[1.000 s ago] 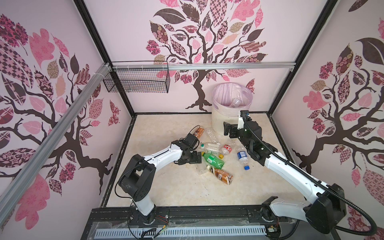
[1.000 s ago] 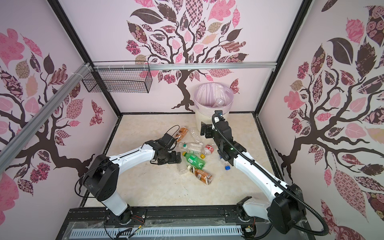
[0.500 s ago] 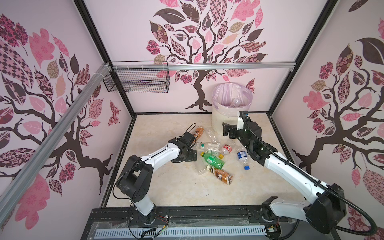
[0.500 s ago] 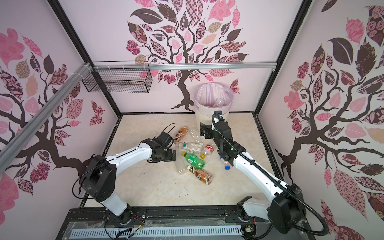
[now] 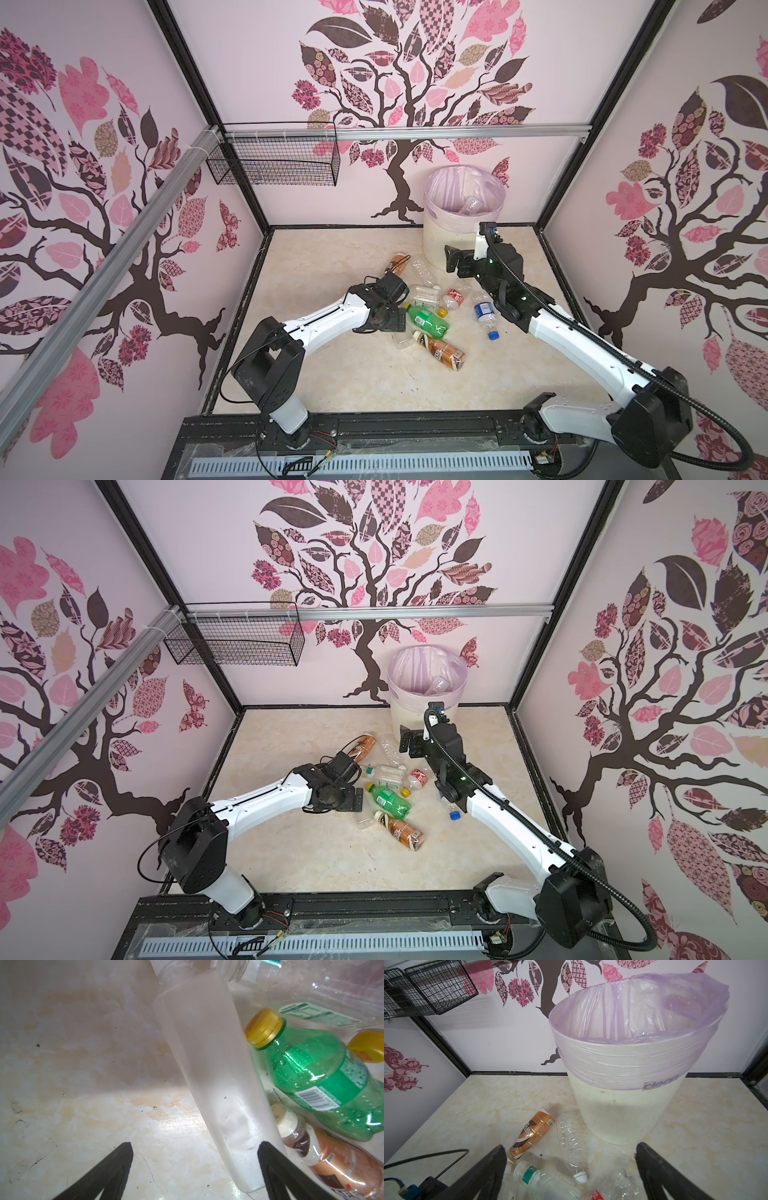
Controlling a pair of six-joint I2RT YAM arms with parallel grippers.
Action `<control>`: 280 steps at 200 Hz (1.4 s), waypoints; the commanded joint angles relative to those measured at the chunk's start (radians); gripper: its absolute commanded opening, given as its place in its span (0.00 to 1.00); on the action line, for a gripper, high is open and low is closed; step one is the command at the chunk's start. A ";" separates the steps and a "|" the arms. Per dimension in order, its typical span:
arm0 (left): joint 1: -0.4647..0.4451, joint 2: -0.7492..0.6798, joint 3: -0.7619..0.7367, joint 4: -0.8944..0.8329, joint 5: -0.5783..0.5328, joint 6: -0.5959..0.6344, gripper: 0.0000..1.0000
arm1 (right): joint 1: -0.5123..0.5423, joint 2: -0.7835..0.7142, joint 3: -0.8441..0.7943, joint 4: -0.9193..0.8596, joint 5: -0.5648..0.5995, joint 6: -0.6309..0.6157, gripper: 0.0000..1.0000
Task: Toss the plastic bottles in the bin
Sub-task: 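Close the left gripper around the frosted white bottle's body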
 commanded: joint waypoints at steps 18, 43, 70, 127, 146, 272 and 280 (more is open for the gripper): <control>-0.025 0.035 0.022 0.049 0.028 -0.047 0.98 | 0.003 -0.044 -0.014 0.018 -0.001 0.018 0.99; -0.033 0.046 0.029 0.067 0.047 -0.069 0.98 | 0.002 -0.052 -0.021 0.016 -0.005 0.020 0.99; -0.034 0.062 0.015 0.088 0.068 -0.085 0.98 | 0.004 -0.065 -0.018 -0.015 -0.046 0.020 0.99; -0.034 0.091 -0.007 0.075 0.052 -0.077 0.98 | 0.003 -0.041 -0.051 -0.127 -0.236 0.066 1.00; -0.031 0.084 -0.024 0.069 0.036 -0.068 0.98 | 0.003 -0.057 -0.098 -0.121 -0.239 0.078 1.00; 0.096 -0.002 -0.124 0.060 0.064 -0.016 0.92 | 0.043 -0.025 -0.206 -0.098 -0.317 0.148 1.00; 0.096 -0.002 -0.125 0.062 0.066 -0.015 0.91 | 0.048 -0.020 -0.204 -0.097 -0.319 0.148 1.00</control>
